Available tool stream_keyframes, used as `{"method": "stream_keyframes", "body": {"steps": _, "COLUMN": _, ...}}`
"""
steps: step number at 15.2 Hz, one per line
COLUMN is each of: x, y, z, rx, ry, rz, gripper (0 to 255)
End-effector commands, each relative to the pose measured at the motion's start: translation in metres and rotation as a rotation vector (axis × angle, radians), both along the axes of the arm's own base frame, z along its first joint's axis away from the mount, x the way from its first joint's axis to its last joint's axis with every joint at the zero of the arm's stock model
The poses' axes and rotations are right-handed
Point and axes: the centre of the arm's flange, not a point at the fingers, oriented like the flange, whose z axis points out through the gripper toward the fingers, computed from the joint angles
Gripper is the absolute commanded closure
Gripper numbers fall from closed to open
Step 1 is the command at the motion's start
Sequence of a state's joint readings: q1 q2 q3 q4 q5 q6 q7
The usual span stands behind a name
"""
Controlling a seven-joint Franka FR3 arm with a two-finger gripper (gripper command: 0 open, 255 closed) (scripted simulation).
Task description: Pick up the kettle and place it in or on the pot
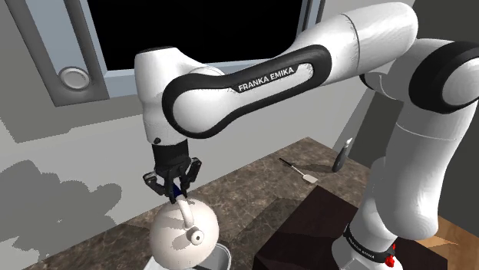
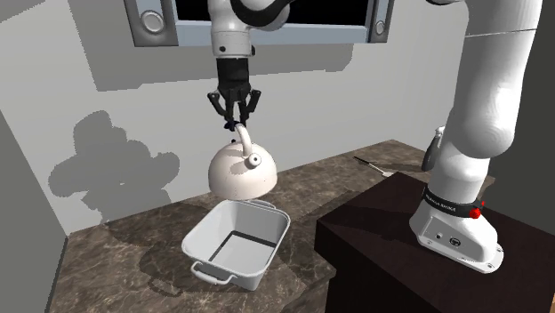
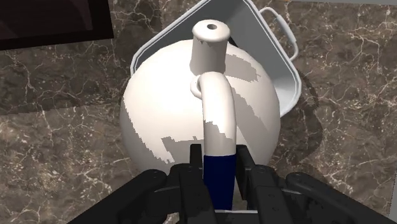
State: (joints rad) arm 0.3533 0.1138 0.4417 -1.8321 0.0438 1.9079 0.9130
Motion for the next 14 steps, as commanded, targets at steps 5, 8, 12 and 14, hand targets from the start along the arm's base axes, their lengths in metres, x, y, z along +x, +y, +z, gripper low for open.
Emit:
{"method": "stream_keyframes", "body": {"steps": 5, "x": -0.034, "y": 0.040, "z": 0.007, "rx": 0.001, "ry": -0.001, "rz": -0.002, "gripper": 255}}
{"method": "stream_keyframes", "body": {"steps": 8, "x": -0.034, "y": 0.040, "z": -0.009, "rx": 0.001, "ry": -0.001, "rz": -0.002, "gripper": 255}}
{"method": "stream_keyframes", "body": {"steps": 12, "x": -0.034, "y": 0.040, "z": -0.030, "rx": 0.001, "ry": -0.001, "rz": -0.002, "gripper": 255}}
{"method": "stream_keyframes", "body": {"steps": 14, "x": -0.034, "y": 0.040, "z": -0.040, "rx": 0.001, "ry": -0.001, "rz": -0.002, "gripper": 255}}
